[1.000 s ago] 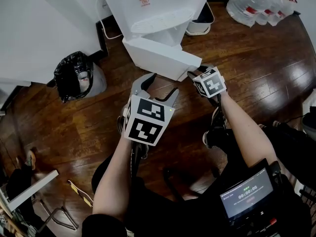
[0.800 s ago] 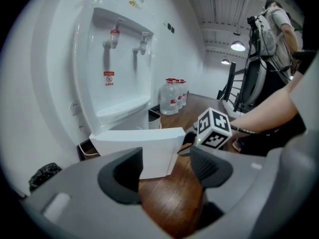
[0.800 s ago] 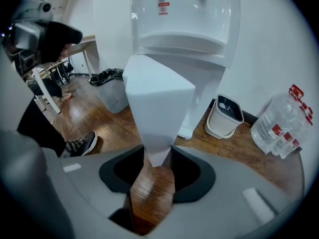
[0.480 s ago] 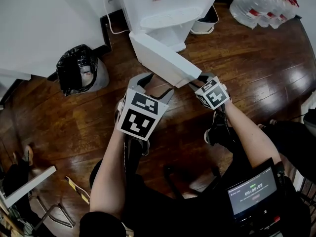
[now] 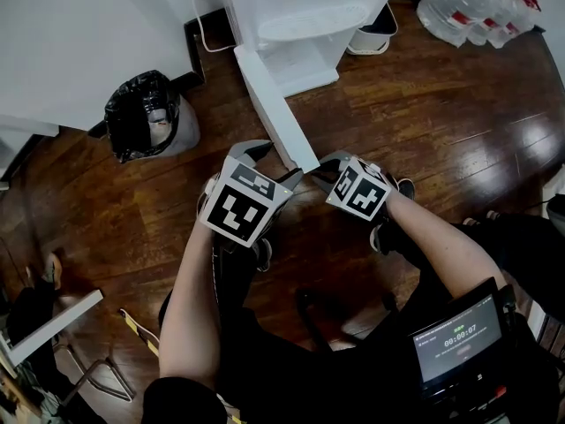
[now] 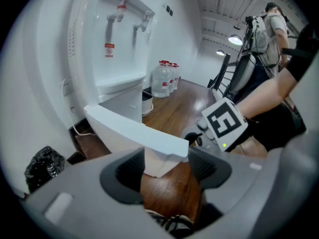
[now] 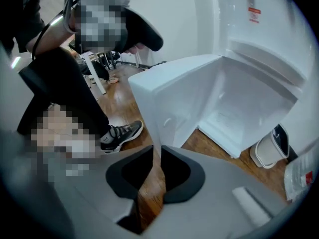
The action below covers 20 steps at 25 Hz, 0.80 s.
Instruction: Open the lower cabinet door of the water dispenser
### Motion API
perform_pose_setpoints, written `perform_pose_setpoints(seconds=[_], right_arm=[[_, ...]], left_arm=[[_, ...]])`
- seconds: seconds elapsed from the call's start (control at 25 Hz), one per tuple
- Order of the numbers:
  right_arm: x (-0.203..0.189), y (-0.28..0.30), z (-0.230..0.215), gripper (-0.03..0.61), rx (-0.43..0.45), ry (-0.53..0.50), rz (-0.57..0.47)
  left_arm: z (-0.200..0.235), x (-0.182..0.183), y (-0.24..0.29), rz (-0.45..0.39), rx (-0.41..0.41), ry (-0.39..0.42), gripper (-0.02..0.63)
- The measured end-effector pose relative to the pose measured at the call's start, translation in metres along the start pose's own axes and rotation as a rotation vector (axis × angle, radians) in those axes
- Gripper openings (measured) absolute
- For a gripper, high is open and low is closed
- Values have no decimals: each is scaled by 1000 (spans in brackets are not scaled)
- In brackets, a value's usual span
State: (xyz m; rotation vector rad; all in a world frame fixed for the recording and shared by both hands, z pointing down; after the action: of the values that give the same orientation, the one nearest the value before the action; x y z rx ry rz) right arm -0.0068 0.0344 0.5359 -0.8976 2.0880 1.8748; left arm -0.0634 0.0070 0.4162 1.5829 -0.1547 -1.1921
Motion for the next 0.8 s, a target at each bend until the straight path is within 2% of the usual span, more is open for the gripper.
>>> perform_pose_setpoints(seconds=[0.24, 0.36, 0.48, 0.56, 0.72, 0.8], right_arm=[[18, 13, 20, 52, 50, 1, -32], [26, 20, 27, 52, 63, -7, -36], [36, 28, 37, 52, 80, -24, -39], [44, 34, 43, 52, 92, -44, -39], [65, 48, 57, 49, 113, -69, -48], [75, 55, 62, 50, 117, -72, -60]], left_arm=[[10, -19, -16, 35, 5, -60, 276], [10, -31, -15, 43, -29, -69, 214], [5, -37, -18, 42, -76, -86, 204], [8, -37, -24, 37, -73, -113, 213], [28, -47, -39, 41, -3, -182, 292], [39, -55, -43, 48, 30, -219, 305]])
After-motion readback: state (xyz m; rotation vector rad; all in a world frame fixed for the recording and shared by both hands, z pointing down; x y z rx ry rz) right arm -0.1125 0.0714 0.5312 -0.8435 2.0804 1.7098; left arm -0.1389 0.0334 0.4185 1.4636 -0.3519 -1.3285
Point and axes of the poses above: the fingertips, and each gripper's own axes: y forward along the fingers, z to its left, x out of its top, the point moved 1 cm from there along -y, backward along the fingers, and after that the axes turned 5 degrees about x, right-handed, at the moved point
